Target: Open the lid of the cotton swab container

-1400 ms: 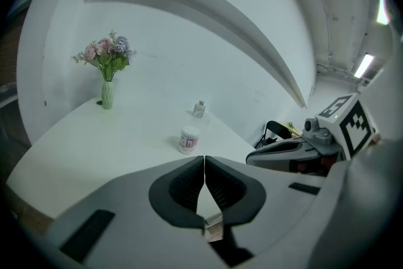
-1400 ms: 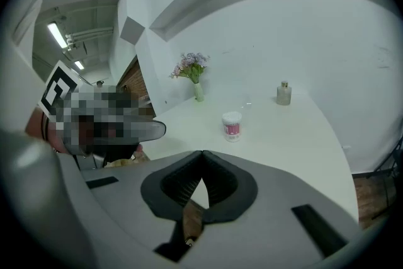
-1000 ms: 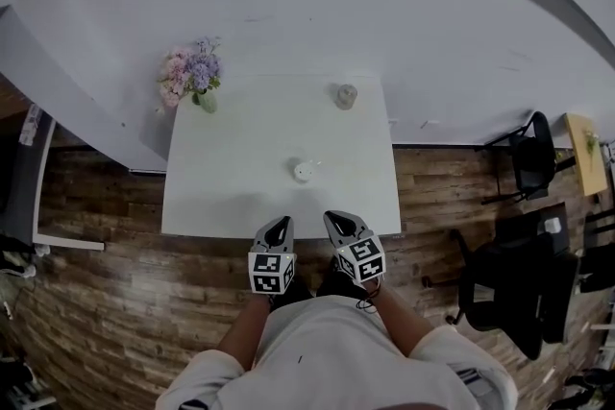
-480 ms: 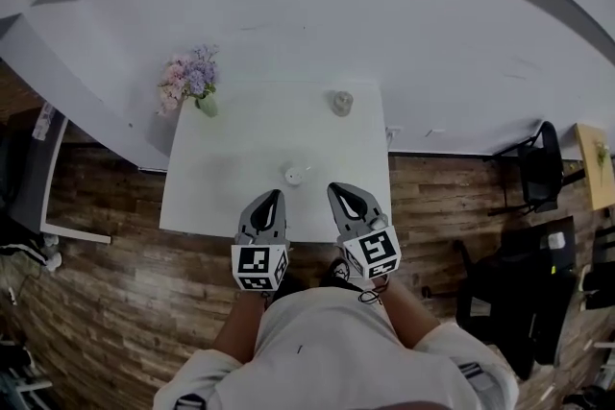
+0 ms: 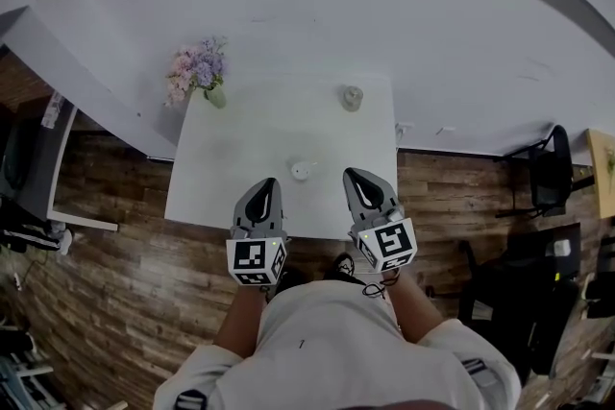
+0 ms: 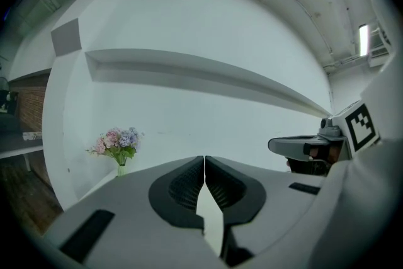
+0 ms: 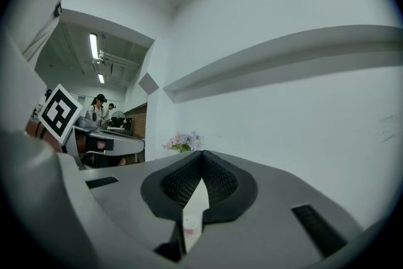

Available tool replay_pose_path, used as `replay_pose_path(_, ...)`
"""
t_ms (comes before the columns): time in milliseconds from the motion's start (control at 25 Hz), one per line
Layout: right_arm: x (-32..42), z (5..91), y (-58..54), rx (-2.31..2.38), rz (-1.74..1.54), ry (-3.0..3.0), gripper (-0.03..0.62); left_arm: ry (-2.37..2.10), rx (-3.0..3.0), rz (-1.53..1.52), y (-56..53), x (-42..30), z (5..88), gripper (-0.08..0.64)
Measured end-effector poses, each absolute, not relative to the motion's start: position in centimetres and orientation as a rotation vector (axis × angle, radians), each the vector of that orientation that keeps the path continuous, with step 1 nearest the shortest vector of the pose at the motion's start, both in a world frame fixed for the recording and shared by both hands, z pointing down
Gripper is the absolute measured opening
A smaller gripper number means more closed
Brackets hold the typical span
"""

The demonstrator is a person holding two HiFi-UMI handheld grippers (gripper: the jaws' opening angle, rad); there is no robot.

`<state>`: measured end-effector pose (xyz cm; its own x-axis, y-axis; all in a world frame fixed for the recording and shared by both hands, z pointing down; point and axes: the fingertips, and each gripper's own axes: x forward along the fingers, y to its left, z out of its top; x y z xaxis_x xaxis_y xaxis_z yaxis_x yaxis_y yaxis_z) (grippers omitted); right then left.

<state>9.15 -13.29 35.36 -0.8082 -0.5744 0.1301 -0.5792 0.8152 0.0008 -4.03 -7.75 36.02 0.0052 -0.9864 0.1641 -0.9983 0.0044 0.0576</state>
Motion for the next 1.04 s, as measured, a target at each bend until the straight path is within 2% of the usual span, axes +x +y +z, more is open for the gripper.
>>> replay_pose_path(1040, 8.9, 36.7, -12.7, 0.951, 0.085, -2.832, -0.002, -2.066, 2.119, 0.154, -6.9, -5.2, 37.8, 0.023)
